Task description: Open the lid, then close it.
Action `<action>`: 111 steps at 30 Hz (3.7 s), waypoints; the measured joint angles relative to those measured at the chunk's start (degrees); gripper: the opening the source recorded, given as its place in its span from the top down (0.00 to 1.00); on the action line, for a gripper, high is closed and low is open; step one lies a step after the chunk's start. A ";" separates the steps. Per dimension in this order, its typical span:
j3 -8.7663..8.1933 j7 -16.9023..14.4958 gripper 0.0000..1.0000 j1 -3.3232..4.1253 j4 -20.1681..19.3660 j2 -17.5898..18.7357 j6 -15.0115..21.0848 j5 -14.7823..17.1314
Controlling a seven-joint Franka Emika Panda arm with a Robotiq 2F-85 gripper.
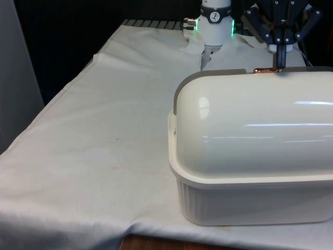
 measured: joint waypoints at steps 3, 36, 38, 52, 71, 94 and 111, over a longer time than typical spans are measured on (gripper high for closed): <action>0.00 0.00 1.00 0.06 0.00 0.00 0.00 0.00; 0.06 -0.06 1.00 0.06 3.04 1.15 -7.96 -0.06; 0.06 -0.06 1.00 0.06 3.04 1.15 -8.25 -0.06; 0.06 -0.06 1.00 0.11 2.98 0.34 -12.83 -0.52; 0.11 -0.06 1.00 0.40 2.92 -0.63 -20.17 -1.15; 1.20 -0.06 1.00 0.63 2.92 -0.92 -30.60 -1.32; 2.29 0.17 1.00 0.63 -1.32 -4.70 -35.75 -1.32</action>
